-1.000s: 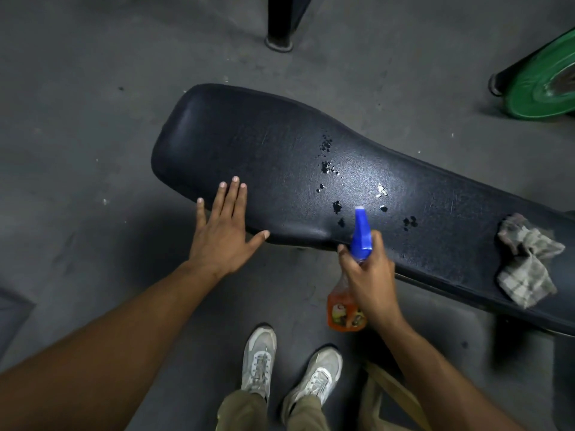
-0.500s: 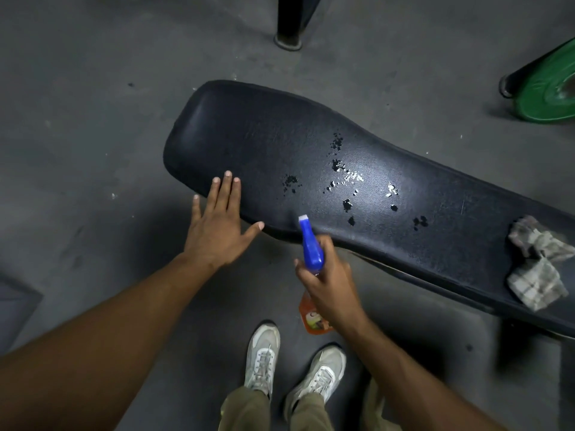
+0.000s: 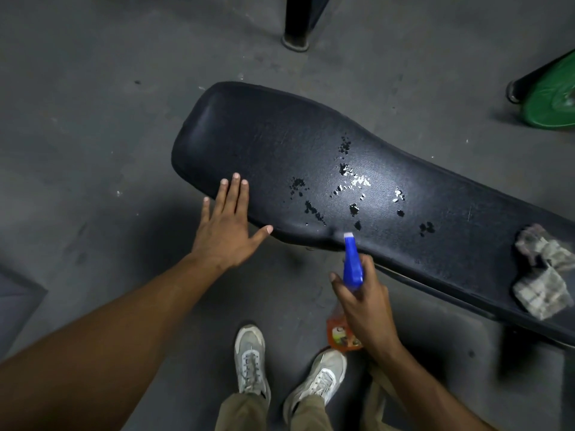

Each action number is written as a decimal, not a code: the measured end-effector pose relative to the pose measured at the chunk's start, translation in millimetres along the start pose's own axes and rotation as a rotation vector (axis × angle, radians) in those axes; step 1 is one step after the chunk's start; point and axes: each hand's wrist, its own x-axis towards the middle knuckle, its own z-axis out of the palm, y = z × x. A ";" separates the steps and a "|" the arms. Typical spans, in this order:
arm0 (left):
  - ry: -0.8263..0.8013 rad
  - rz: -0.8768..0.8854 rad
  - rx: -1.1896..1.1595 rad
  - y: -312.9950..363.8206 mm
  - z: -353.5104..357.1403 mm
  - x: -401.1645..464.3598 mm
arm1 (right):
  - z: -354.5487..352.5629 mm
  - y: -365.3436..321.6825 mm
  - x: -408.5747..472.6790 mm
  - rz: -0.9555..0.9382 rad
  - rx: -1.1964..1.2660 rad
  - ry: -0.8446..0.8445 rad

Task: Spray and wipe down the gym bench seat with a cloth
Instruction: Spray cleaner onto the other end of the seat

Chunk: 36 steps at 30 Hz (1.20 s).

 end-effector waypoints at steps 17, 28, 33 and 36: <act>0.128 -0.147 -0.062 -62.7 -18.2 27.4 | 74.4 -106.0 72.8 -0.253 -0.100 -0.166; 0.104 0.043 -0.067 -93.8 -27.0 20.4 | 105.5 -117.1 65.1 -0.319 -0.148 -0.270; 0.090 0.036 -0.110 -92.4 -23.2 20.7 | 114.2 -136.2 75.3 -0.297 -0.104 -0.212; 0.078 0.021 -0.117 -91.5 -24.4 21.5 | 110.4 -144.5 83.7 -0.219 -0.014 -0.111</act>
